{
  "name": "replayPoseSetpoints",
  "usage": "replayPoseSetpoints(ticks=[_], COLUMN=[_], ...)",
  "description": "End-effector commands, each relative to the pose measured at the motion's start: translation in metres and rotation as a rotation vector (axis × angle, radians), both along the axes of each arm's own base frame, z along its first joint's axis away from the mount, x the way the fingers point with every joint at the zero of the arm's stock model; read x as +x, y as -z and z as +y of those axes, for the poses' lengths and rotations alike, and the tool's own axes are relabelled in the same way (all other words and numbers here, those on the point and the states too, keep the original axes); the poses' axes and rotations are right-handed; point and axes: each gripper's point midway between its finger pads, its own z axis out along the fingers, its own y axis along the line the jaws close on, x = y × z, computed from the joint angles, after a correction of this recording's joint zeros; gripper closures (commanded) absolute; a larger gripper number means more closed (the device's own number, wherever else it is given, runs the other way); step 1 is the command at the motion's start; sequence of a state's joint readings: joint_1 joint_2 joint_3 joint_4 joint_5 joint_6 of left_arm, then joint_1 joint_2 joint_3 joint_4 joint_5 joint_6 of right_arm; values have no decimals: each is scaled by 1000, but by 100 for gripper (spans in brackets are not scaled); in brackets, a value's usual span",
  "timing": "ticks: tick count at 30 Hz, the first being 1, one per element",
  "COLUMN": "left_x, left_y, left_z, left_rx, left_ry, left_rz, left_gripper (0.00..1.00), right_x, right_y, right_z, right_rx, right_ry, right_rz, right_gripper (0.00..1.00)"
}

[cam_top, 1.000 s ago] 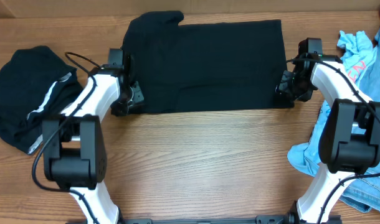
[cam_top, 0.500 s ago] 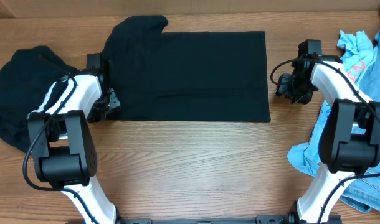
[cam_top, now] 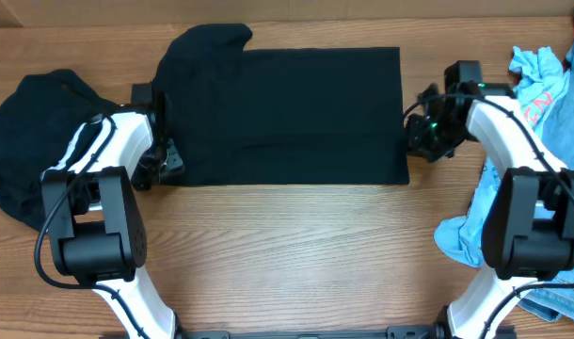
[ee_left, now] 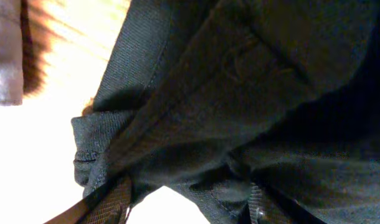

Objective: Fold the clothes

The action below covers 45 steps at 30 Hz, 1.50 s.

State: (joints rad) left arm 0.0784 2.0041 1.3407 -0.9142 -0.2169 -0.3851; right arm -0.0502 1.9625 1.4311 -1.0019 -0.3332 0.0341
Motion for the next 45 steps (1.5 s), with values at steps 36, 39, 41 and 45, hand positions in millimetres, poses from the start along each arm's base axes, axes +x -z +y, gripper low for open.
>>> replayPoseSetpoints(ticks=[36, 39, 41, 45], left_x=[0, -37, -43, -30], left_y=[-28, -29, -29, -29], left_z=[103, 134, 144, 134], left_rx=[-211, -234, -236, -279], left_ry=[-282, -401, -406, -351], left_rz=[-53, 0, -2, -40], left_gripper=[21, 21, 21, 21], right_x=[-53, -52, -52, -53], right_y=[62, 62, 62, 62], right_z=[-4, -4, -4, -5], right_rx=[-153, -153, -153, -154], right_ry=[-25, -25, -25, -25], right_rz=[105, 104, 104, 105], right_gripper=[67, 67, 67, 67])
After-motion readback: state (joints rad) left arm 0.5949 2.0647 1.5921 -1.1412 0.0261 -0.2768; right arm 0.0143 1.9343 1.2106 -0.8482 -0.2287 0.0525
